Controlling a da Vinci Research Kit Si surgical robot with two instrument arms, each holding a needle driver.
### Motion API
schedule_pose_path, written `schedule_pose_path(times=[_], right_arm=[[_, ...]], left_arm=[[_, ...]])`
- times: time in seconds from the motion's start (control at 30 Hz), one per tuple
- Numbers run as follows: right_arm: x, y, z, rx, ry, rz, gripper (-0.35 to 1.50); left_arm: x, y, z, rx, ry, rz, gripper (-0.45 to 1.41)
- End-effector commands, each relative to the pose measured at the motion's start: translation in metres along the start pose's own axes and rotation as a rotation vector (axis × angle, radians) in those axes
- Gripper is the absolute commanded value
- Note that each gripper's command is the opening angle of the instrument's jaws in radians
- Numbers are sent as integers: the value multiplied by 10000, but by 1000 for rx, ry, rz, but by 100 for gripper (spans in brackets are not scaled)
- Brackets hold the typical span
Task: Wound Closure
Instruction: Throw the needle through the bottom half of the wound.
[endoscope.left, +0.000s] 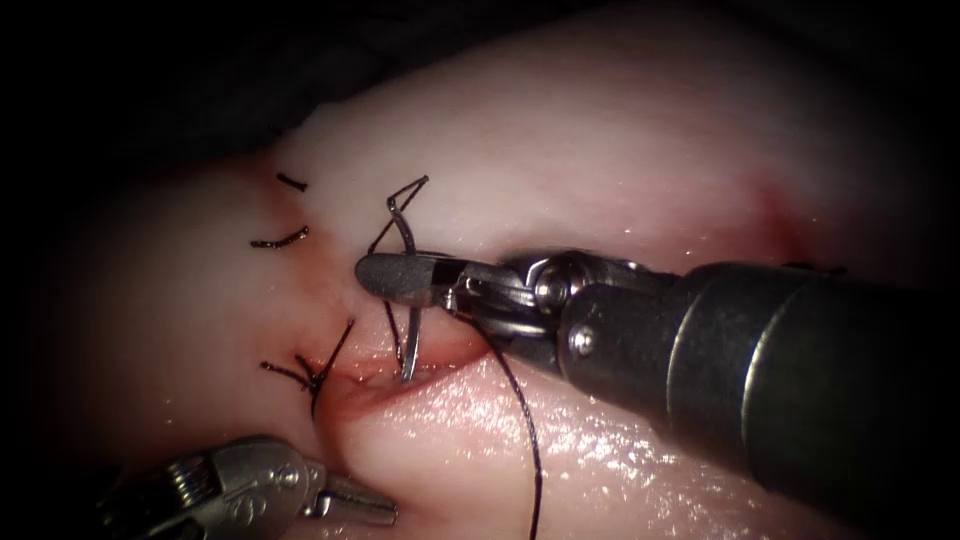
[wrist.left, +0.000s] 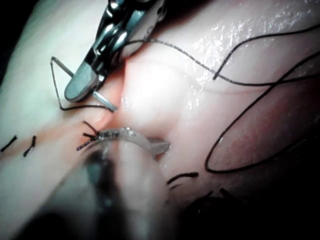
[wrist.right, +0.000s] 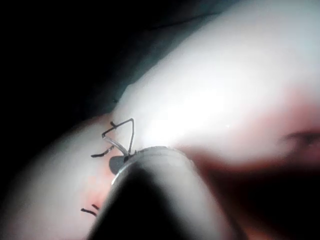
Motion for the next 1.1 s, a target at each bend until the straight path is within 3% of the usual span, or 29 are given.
schedule_pose_path(times=[0.03, 0.63, 0.73, 0.83, 0.87, 0.9, 0.93, 1.0, 1.1], right_arm=[[2, -5, 16, 8, -13, 15, -35], [-30, -1, 20, 3, -85, 140, -35], [-26, -3, 19, 6, -86, 143, -35], [-10, -5, 15, 74, -38, 96, -35], [1, -7, 12, 147, -4, 87, 15], [6, -7, 10, 165, 7, 65, 39], [6, -7, 10, 165, 7, 65, 39], [25, -9, 0, 171, 21, 18, 79], [37, -10, -8, 167, 28, -11, 91]], left_arm=[[6, -8, 4, 3, 2, 2, -45], [6, -8, 3, 3, 3, -3, -45], [4, -7, 2, 1, 3, -2, -45], [2, -7, -1, -1, 3, 1, -45], [1, -7, -3, -2, 5, 13, -45], [1, -7, -3, -1, 7, 18, -45], [1, -7, -3, -1, 7, 18, -45], [1, -7, -9, 16, 50, 59, -45], [1, -7, -14, 27, 104, 87, -40]])
